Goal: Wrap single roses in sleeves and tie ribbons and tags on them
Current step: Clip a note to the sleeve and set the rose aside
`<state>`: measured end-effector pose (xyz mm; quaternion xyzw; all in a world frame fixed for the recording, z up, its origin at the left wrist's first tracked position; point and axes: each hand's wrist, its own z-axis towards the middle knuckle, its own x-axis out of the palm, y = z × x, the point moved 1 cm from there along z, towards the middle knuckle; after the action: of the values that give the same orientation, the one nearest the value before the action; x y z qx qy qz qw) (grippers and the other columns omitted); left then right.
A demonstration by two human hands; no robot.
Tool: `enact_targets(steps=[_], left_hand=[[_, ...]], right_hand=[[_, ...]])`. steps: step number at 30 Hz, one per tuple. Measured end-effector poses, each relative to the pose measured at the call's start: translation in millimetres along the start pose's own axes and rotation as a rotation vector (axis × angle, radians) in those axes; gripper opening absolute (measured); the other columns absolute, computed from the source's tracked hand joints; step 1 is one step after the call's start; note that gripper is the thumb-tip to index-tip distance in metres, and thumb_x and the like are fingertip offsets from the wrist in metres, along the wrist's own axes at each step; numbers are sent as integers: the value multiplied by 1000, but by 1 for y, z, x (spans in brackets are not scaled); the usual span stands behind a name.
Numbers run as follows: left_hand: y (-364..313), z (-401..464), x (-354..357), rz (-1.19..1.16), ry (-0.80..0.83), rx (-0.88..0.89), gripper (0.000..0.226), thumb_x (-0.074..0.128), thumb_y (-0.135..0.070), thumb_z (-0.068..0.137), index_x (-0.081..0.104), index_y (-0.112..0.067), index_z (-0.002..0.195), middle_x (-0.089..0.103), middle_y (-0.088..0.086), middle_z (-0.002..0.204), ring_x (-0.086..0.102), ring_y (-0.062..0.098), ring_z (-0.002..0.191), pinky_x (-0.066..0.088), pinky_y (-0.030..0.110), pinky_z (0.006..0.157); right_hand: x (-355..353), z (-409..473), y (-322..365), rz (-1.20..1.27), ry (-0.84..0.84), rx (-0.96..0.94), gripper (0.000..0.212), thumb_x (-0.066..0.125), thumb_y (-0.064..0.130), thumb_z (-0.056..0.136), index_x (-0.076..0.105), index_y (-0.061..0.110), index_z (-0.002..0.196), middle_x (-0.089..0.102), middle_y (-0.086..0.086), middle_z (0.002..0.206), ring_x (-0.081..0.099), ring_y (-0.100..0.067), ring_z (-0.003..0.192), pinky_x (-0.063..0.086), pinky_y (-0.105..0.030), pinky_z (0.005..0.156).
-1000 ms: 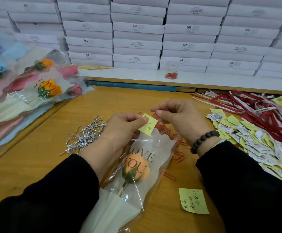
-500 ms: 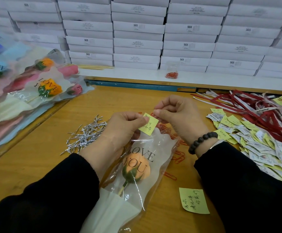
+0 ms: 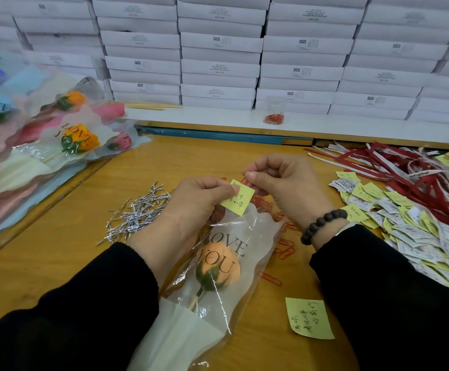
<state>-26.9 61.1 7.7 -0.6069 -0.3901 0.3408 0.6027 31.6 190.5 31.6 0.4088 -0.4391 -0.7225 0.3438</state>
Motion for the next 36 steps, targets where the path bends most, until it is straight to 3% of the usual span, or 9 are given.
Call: enact_targets(steps=[6,10,14,21,30,36], left_hand=[[-2,1,0,15,9,4,11,65,-8,81,68,-1,73,58,3,51,44,9,40,35,17,41],[-3,1,1,10,14,11,16,63,-6,82,65,-5,67,54,2,49,39,9,41,30,20,45],[-4,0,1,16,20,6,17,63,-7,83,65,-5,66,57,9,58,41,12,46,32,20,46],[-3,0,1,-18,2,-12,20,65,-6,81,64,-9,61,60,4,52,45,10,41,34,15,42],[-5,-1,1,42,8,30,20,64,-8,82,65,-8,62,59,7,57,43,11,44,33,18,42],[-6,-3,1,75,33,40,23,63,-9,83,62,-10,60,57,6,56,42,12,45,33,19,43]], right_hand=[[3,-1,0,14,-24,-21,16,61,8,87,64,18,75,64,6,62,59,2,52,50,-14,48],[5,0,0,16,-48,-29,15,59,8,88,63,17,77,62,7,60,57,2,50,49,-16,48],[5,0,0,38,-66,-38,11,59,6,88,64,12,80,62,1,63,56,3,49,48,-12,47],[5,0,1,18,-19,-52,14,61,6,86,65,15,77,62,3,63,55,4,50,47,-9,52],[6,-2,1,16,-64,-60,15,63,9,86,62,19,75,63,5,62,58,2,50,51,-15,47],[5,-1,1,25,-56,-85,13,65,8,84,64,18,76,64,3,65,58,2,55,49,-12,55]])
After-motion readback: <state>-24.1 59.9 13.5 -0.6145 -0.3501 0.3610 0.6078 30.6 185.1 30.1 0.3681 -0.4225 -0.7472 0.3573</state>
